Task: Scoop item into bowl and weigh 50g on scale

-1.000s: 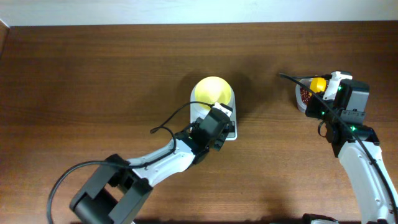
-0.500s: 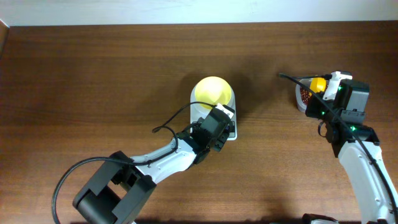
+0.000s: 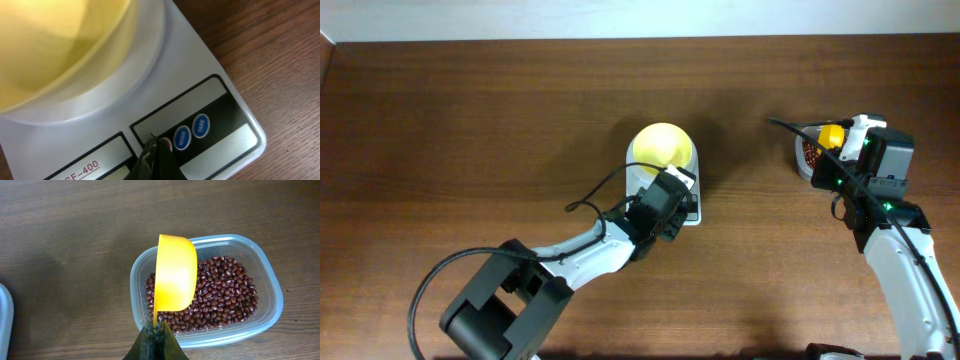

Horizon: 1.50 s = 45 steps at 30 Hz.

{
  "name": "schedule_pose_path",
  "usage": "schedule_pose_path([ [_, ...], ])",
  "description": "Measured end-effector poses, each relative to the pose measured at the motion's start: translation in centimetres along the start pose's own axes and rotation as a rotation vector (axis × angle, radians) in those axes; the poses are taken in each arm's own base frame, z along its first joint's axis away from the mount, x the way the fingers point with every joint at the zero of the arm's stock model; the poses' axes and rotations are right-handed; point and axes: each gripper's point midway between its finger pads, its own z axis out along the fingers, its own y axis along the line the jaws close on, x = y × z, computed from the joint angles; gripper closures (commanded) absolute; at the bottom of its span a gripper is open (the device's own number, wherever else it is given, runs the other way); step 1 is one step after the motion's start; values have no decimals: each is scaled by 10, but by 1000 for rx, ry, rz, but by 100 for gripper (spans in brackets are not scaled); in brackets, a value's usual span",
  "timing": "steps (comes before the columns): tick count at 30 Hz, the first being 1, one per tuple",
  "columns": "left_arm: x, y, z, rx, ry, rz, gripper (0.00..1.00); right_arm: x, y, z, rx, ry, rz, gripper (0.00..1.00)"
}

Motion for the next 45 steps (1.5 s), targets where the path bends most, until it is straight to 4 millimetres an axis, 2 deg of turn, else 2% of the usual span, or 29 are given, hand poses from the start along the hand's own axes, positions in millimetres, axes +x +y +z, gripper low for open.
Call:
schedule_pose_path([
  [6,-1,1,7,47,1,10,100,0,0,0,0,0,0,96],
  [13,3,-18,6,71,11,137,100,0,0,0,0,0,0,96],
  [19,3,-10,6,21,14,79,100,0,0,0,0,0,0,96],
  [45,2,-4,7,7,23,52,100,0,0,0,0,1,0,96],
])
